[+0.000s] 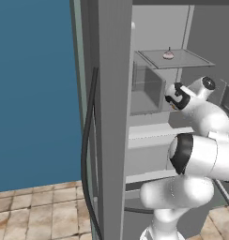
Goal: Grab the garlic and onion from the fridge, place them in the blender, close the lid, and turn on the blender to create a marinade.
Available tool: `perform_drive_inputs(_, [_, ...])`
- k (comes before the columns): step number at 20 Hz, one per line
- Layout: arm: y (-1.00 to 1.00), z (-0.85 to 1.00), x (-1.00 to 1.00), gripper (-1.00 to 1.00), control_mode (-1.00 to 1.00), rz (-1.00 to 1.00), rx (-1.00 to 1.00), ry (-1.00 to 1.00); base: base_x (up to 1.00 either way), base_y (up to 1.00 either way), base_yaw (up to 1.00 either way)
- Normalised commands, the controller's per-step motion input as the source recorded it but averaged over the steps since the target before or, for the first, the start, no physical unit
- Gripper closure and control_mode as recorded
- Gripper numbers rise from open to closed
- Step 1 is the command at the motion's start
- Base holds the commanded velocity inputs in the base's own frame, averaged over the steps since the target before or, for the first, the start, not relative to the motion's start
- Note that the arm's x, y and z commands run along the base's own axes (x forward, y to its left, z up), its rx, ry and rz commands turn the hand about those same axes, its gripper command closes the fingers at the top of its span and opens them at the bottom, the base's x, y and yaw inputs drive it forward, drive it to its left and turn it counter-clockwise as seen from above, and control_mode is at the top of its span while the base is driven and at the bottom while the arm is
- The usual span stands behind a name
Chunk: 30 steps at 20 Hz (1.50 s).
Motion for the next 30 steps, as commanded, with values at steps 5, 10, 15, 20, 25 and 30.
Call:
perform_drive_inputs(5, [0.28,0.63,-1.0,1.0,-1.0,-0.01,0.02,0.08,0.0,0.0,0.0])
perform_drive_inputs(10, [0.56,0.28,-1.0,1.0,-1.0,-0.01,0.0,0.12,0.0,0.0,0.0])
perform_drive_inputs(15, [0.7,-0.07,-0.98,1.0,-1.0,0.02,-0.04,0.04,0.0,0.0,0.0])
perform_drive_inputs(20, [0.63,-0.45,-0.63,1.0,-1.0,0.09,-0.1,0.07,0.0,0.0,0.0])
perform_drive_inputs(25, [0.11,-0.16,-0.49,1.0,1.0,0.07,-0.01,0.02,-0.2,0.0,0.03])
perform_drive_inputs(30, [0.0,0.0,0.0,1.0,1.0,0.0,0.0,0.0,-1.0,-0.16,0.21])
